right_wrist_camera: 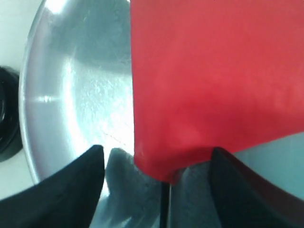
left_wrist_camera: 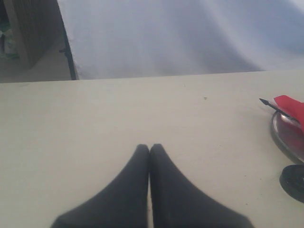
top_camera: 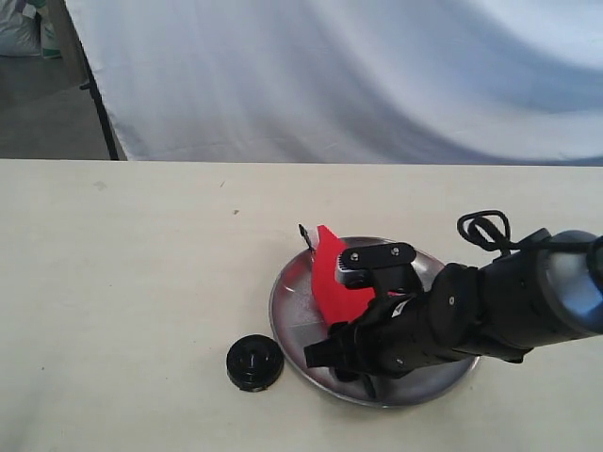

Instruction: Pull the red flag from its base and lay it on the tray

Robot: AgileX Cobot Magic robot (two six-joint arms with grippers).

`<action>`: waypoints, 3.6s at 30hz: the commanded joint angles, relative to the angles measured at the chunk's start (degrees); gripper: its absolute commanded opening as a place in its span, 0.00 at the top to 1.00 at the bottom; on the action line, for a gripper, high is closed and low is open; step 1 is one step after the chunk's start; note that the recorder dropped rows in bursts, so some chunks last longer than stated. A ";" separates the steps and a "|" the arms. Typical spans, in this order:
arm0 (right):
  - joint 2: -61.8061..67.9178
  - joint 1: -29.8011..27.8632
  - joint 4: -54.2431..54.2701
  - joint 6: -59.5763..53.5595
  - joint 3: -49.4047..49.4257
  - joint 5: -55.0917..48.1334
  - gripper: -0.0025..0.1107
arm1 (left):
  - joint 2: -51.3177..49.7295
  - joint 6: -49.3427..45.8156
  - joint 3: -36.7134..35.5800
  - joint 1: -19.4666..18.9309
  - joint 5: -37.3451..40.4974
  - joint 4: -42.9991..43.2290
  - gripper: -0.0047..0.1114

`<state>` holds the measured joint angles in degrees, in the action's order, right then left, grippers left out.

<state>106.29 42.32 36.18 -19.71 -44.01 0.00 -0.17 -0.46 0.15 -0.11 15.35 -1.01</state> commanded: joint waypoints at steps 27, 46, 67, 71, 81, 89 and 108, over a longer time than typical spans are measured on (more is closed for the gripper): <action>-47.47 -0.52 -2.66 -5.82 0.39 -20.33 0.98 | 0.17 0.46 -0.15 -0.06 -0.19 -0.66 0.96; -89.92 -0.52 -1.80 3.46 40.78 7.45 0.98 | 0.17 0.46 -0.15 -0.06 -0.19 -0.92 0.96; -92.42 -0.52 -1.80 3.84 44.01 7.45 0.98 | 0.17 0.46 -0.15 -0.06 -0.19 -0.78 0.96; -92.42 -0.52 -1.80 3.84 44.01 7.45 0.98 | 0.17 0.46 -0.15 -0.06 -0.19 -0.78 0.96; -92.42 -0.52 -2.78 3.84 44.01 7.43 0.98 | 0.17 0.46 -0.15 -0.06 -0.19 -0.78 0.96; -92.42 -0.52 -42.15 3.84 44.01 7.21 0.98 | 0.17 0.46 -0.15 -0.06 -0.19 -0.78 0.96; -92.42 -0.52 -38.35 3.84 44.01 6.61 0.98 | 0.17 0.46 -0.15 -0.06 -0.19 -0.78 0.96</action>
<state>14.15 41.96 -4.36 -15.87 -0.16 6.85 -0.17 -0.46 0.15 -0.11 15.35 -1.01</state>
